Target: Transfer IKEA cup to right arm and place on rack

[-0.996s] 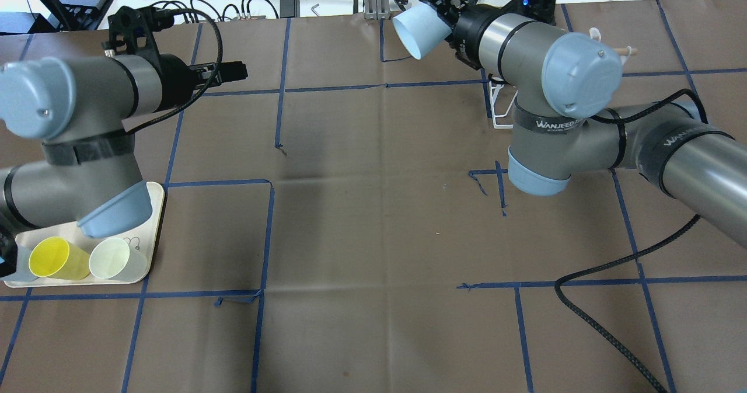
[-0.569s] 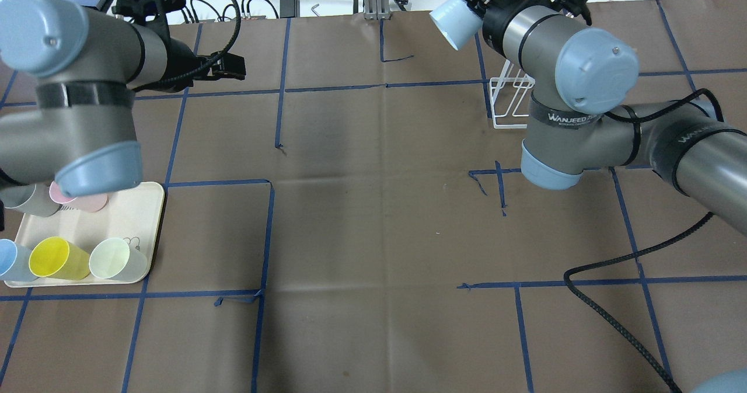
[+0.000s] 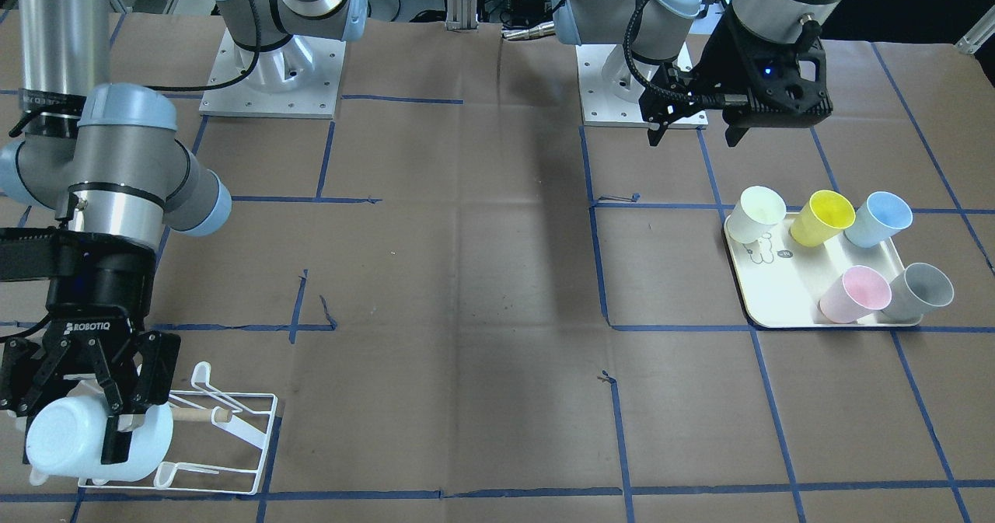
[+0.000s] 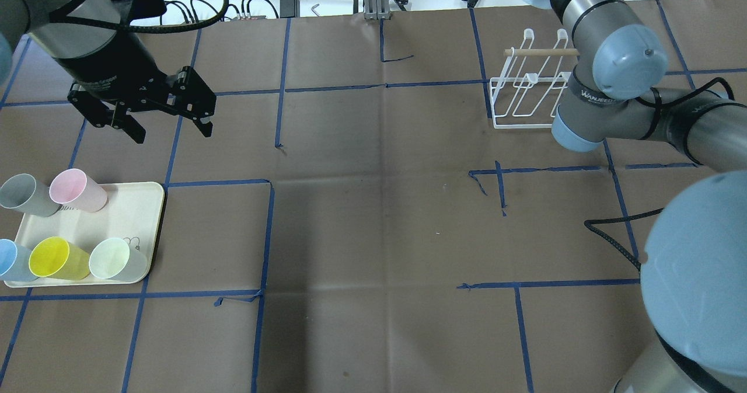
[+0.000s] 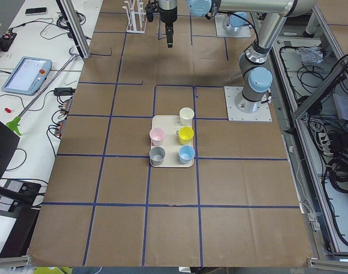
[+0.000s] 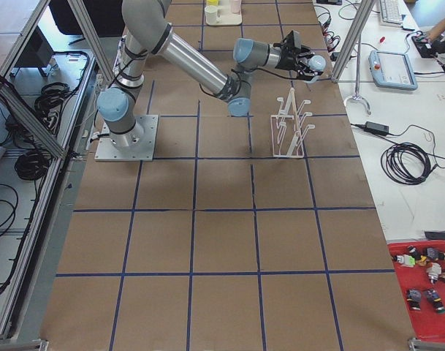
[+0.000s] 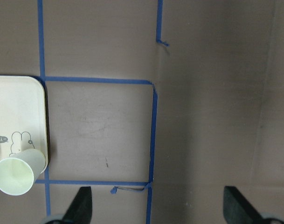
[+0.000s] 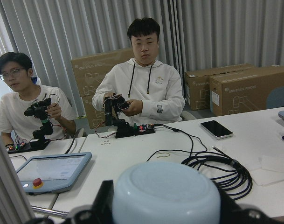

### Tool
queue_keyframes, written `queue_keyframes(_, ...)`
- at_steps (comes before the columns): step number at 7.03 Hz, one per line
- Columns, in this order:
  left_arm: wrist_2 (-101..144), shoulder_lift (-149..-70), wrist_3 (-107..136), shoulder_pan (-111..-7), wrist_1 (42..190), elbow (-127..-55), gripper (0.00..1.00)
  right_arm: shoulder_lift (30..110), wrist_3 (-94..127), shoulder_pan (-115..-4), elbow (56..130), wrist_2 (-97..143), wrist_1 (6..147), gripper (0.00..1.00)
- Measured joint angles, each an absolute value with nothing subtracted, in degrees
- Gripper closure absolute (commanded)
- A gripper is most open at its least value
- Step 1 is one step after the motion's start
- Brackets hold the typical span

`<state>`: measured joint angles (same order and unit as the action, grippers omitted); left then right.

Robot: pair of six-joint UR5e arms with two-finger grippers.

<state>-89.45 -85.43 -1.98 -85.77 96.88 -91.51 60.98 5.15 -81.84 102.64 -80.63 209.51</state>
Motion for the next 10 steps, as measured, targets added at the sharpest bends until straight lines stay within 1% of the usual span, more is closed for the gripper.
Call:
queue_keyframes(2, -93.5, -81.3, -5.6, -82.1, 98.1, -96.5, 0.0, 57.3, 2.5, -81.0, 101.6, -80.8, 211.6, 0.86)
queue_keyframes(3, -94.2, -78.6, -9.1, -78.3, 98.1, -100.2, 0.01, 55.7, 2.2, -81.0, 101.0, -80.8, 211.9, 0.85)
queue_keyframes(5, -94.5, -72.6, -19.1, -67.3, 97.8, -108.2, 0.01, 53.9, 2.1, -81.3, 100.8, -81.2, 211.9, 0.85)
queue_keyframes(6, -94.5, -70.3, -24.6, -61.7, 97.5, -111.2, 0.01, 53.3, 2.0, -81.6, 100.9, -81.3, 211.9, 0.85)
queue_keyframes(7, -94.5, -69.2, -29.3, -57.4, 96.4, -113.3, 0.01, 52.4, 2.0, -82.1, 101.0, -81.4, 212.0, 0.82)
queue_keyframes(8, -94.3, -69.3, -31.5, -55.3, 93.8, -115.2, 0.01, 51.6, 2.1, -82.5, 101.0, -81.4, 212.1, 0.43)
queue_keyframes(9, -94.0, -70.1, -32.4, -54.4, 89.0, -117.9, 0.01, 51.2, 2.3, -82.6, 101.1, -81.3, 212.1, 0.01)
queue_keyframes(10, -93.8, -71.6, -32.6, -54.1, 82.9, -121.2, 0.01, 51.2, 2.7, -82.7, 101.1, -81.2, 212.0, 0.0)
